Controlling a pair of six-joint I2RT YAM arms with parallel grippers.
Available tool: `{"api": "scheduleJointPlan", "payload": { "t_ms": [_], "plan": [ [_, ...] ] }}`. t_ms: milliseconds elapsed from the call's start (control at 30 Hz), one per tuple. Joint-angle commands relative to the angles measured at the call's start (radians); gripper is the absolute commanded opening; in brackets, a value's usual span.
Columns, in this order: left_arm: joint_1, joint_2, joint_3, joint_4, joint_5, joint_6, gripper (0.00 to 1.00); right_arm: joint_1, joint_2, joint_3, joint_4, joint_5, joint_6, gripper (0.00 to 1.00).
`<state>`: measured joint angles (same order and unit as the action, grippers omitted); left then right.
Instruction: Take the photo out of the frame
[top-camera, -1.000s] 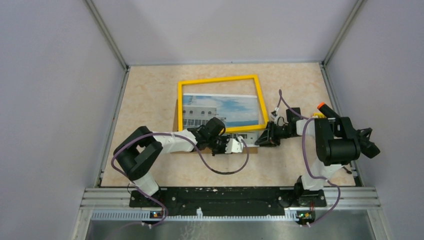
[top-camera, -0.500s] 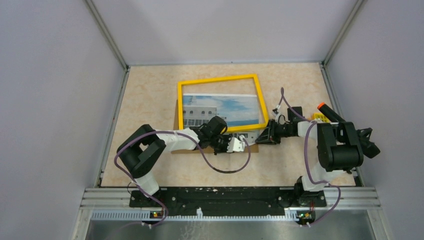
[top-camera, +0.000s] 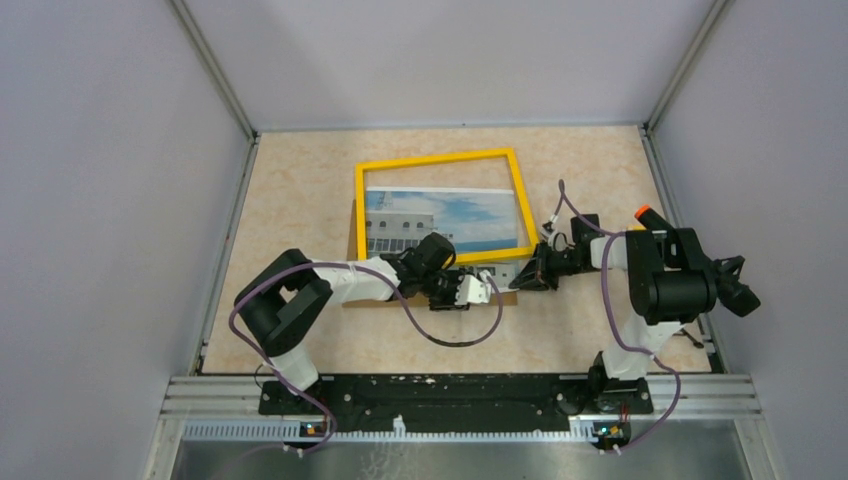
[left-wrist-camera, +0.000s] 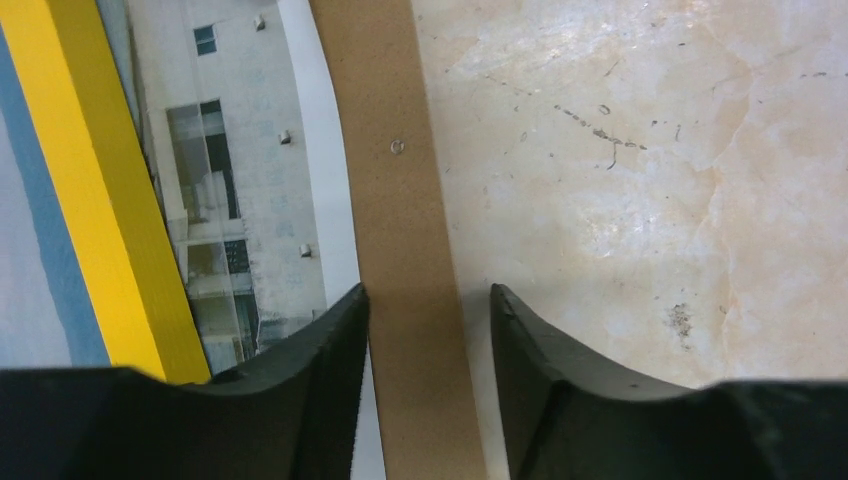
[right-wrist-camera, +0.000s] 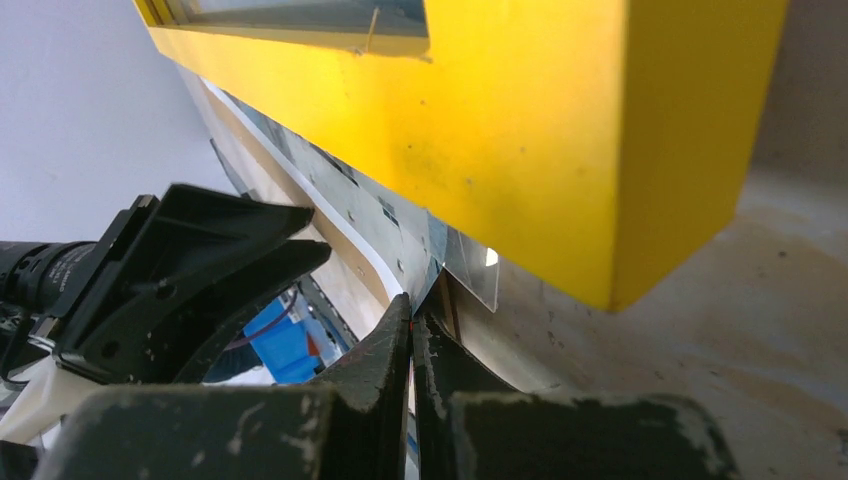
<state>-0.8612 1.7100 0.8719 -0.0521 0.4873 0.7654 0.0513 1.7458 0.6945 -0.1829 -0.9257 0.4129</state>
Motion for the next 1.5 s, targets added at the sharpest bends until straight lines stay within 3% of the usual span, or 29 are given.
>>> {"api": "scheduleJointPlan", "payload": {
  "t_ms": [0, 167, 667, 800, 933, 1000, 1067, 1133, 1467],
  "plan": [
    [-0.002, -0.074, -0.052, 0.042, -0.057, -0.049, 0.58, 0.002, -0.054, 0.042, -0.031, -0.107, 0.000, 0.00],
    [0.001, -0.157, -0.132, 0.150, -0.106, -0.065, 0.63, 0.003, -0.128, 0.015, -0.062, -0.183, 0.003, 0.00],
    [-0.002, -0.197, -0.244, 0.365, -0.331, 0.030, 0.61, -0.010, -0.177, 0.036, -0.246, -0.254, -0.079, 0.00],
    [-0.009, -0.233, -0.269, 0.349, -0.322, 0.071, 0.43, -0.010, -0.190, 0.030, -0.257, -0.245, -0.089, 0.00],
    [-0.021, -0.280, -0.247, 0.236, -0.254, 0.064, 0.09, -0.009, -0.191, 0.033, -0.259, -0.245, -0.099, 0.01],
    [-0.026, -0.297, -0.221, 0.159, -0.229, 0.042, 0.00, -0.010, -0.190, 0.055, -0.291, -0.228, -0.134, 0.41],
    [-0.025, -0.309, -0.180, 0.031, -0.194, 0.009, 0.00, -0.010, -0.197, 0.095, -0.356, -0.173, -0.196, 0.59],
    [-0.026, -0.325, -0.135, -0.090, -0.154, -0.024, 0.00, -0.010, -0.203, 0.135, -0.416, -0.147, -0.261, 0.64],
    [-0.024, -0.421, 0.149, -0.583, 0.001, -0.038, 0.00, -0.010, -0.209, 0.313, -0.639, -0.026, -0.501, 0.67]
  ]
}}
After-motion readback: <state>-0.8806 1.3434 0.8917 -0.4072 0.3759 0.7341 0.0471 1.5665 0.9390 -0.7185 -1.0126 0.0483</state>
